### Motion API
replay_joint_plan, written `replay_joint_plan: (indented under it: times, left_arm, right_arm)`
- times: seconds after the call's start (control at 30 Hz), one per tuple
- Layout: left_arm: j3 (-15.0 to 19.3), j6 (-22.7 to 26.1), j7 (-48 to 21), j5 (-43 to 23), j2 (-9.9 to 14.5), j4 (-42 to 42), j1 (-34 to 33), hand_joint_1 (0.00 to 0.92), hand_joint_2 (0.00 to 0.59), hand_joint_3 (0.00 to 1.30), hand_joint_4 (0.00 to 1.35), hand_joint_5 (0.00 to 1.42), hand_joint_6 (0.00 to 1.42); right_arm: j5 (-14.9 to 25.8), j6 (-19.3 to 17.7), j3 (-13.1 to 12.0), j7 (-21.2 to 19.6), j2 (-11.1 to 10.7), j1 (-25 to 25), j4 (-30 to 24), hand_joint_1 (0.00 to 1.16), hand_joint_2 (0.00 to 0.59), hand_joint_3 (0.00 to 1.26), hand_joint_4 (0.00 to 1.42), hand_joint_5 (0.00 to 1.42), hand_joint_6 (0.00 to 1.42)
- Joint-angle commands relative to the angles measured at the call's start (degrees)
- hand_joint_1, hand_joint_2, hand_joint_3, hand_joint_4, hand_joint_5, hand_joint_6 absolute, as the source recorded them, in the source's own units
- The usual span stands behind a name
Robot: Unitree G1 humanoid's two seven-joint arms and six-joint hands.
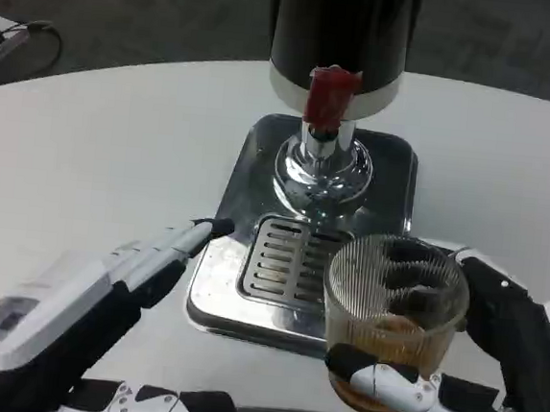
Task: Grasp the cup under the faucet to collect the drink, then remove the cup.
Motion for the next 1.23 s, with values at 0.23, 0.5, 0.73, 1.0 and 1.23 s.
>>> replay_joint_plan:
  times: [0.23,0.5,0.73,1.0,1.23]
  left_arm:
    - [-0.8,2.7,0.6,4.0,-0.6,-3.9,4.3,0.0,0.045,0.02,0.0,0.0,0.06]
    - [-1.6,3.3,0.8,4.8,-0.7,-3.6,4.9,0.0,0.051,0.02,0.0,0.0,0.06]
    - [-1.6,3.1,0.7,5.0,-0.4,-3.6,5.3,0.0,0.052,0.02,0.0,0.0,0.06]
    - [-1.4,3.3,0.4,5.1,-0.1,-3.8,5.4,0.0,0.052,0.02,0.0,0.0,0.06]
    - [-1.4,3.5,0.4,4.9,-0.3,-3.8,5.4,0.0,0.052,0.02,0.0,0.0,0.06]
  right_arm:
    - [0.9,-3.5,0.3,0.2,-0.7,3.2,-3.7,1.12,0.186,0.88,0.96,0.94,0.56]
    - [1.1,-3.3,0.1,0.6,-1.0,3.4,-4.1,1.12,0.187,0.89,0.97,0.94,0.56]
    - [1.1,-4.0,0.2,0.7,-1.3,3.8,-4.1,1.12,0.187,0.89,0.97,0.94,0.56]
    - [0.8,-4.3,0.2,0.8,-1.4,3.8,-4.0,1.12,0.187,0.88,0.97,0.94,0.56]
    - [0.9,-4.1,0.2,0.9,-1.5,4.1,-3.9,1.12,0.187,0.88,0.97,0.94,0.56]
